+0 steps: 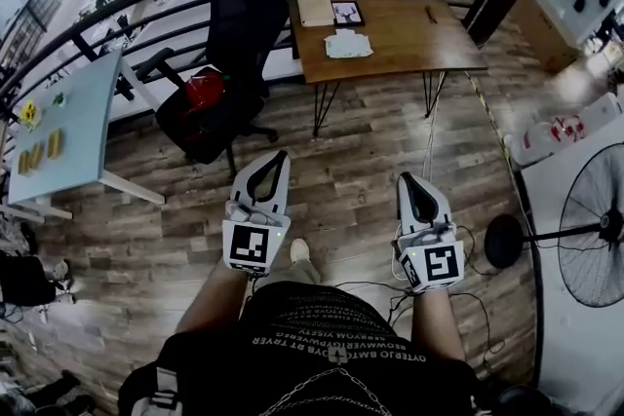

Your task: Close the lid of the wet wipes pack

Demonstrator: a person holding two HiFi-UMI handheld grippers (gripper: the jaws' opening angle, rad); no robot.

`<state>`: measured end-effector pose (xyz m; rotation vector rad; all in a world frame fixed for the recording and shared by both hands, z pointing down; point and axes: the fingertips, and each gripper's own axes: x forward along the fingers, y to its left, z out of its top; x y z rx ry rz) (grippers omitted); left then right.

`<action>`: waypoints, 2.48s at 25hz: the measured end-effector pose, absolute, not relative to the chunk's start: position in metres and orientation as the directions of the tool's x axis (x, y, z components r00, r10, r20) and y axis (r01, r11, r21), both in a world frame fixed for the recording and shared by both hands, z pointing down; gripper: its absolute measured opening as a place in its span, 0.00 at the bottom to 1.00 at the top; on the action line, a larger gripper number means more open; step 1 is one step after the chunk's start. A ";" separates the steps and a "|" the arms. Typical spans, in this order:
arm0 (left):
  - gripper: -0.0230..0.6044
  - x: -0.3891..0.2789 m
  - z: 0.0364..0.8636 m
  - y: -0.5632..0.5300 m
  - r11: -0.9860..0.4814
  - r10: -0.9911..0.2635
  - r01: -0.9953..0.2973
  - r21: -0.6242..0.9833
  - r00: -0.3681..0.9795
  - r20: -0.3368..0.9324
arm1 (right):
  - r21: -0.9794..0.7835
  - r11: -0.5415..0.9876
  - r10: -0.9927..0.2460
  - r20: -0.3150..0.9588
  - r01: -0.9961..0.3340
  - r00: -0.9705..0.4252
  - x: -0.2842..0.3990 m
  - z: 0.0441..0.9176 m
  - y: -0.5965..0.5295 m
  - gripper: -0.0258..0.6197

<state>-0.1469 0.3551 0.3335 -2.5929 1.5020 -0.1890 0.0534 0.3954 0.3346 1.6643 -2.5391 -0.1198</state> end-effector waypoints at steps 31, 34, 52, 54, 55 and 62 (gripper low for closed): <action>0.08 -0.157 0.326 0.215 -0.566 -0.822 -0.812 -0.142 0.569 0.023 | 0.075 0.382 -0.924 0.064 -0.921 -0.378 0.020 0.338 0.257 0.18; 0.08 -0.157 0.326 0.217 -0.581 -0.812 -0.805 -0.117 0.584 0.012 | 0.071 0.385 -0.923 0.058 -0.920 -0.381 0.012 0.335 0.259 0.19; 0.08 -0.123 0.350 0.162 -0.561 -0.828 -0.816 -0.140 0.555 0.085 | 0.033 0.408 -0.910 0.089 -0.912 -0.404 0.053 0.361 0.196 0.19; 0.08 -0.115 0.348 0.152 -0.562 -0.827 -0.815 -0.143 0.556 0.083 | 0.034 0.412 -0.909 0.083 -0.910 -0.409 0.060 0.358 0.183 0.20; 0.08 -0.110 0.348 0.147 -0.562 -0.827 -0.815 -0.143 0.556 0.083 | 0.035 0.414 -0.908 0.081 -0.909 -0.411 0.064 0.357 0.178 0.20; 0.08 -0.085 0.361 0.120 -0.558 -0.830 -0.818 -0.136 0.550 0.098 | 0.036 0.438 -0.895 0.112 -0.898 -0.431 0.082 0.369 0.149 0.19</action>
